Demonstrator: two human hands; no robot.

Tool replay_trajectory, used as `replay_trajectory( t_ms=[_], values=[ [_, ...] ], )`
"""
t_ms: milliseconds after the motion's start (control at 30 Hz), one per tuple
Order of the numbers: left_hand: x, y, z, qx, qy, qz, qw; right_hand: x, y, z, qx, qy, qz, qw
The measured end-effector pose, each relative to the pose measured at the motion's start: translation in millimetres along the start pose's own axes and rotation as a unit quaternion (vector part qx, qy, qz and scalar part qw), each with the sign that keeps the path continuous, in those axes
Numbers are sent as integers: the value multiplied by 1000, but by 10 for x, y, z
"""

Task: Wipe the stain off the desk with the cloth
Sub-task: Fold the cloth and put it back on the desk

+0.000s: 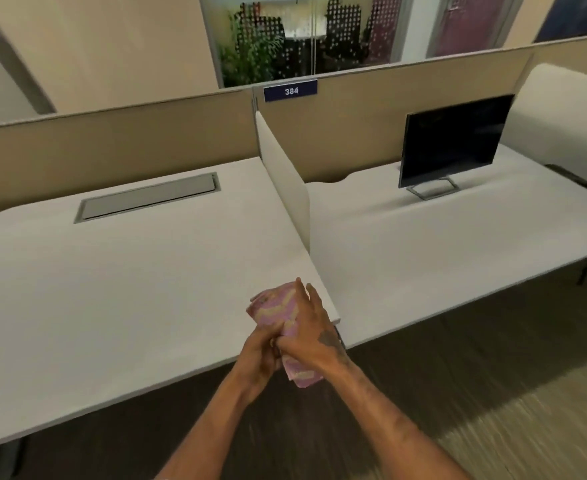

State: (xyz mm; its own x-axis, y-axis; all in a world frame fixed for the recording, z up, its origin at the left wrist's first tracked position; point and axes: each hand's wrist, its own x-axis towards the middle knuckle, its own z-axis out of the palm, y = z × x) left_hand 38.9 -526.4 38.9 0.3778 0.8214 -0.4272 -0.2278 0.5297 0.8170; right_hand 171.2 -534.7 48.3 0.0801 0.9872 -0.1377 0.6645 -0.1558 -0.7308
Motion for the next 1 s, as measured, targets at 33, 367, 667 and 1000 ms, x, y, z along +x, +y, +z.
replay_trajectory(
  t_ms=[33, 367, 667, 1000],
  values=[
    [0, 14, 19, -6, 10, 5, 1000, 11, 5, -56, 3, -14, -4, 1000],
    [11, 90, 16, -64, 58, 32, 996, 230, 283, -446, 258, -165, 98, 947],
    [157, 371, -229, 13, 36, 20, 999, 538, 159, -379, 339, -168, 107, 919],
    [511, 892, -548, 211, 20, -16, 977, 1050, -112, -277, 322, -114, 112, 933]
  ],
)
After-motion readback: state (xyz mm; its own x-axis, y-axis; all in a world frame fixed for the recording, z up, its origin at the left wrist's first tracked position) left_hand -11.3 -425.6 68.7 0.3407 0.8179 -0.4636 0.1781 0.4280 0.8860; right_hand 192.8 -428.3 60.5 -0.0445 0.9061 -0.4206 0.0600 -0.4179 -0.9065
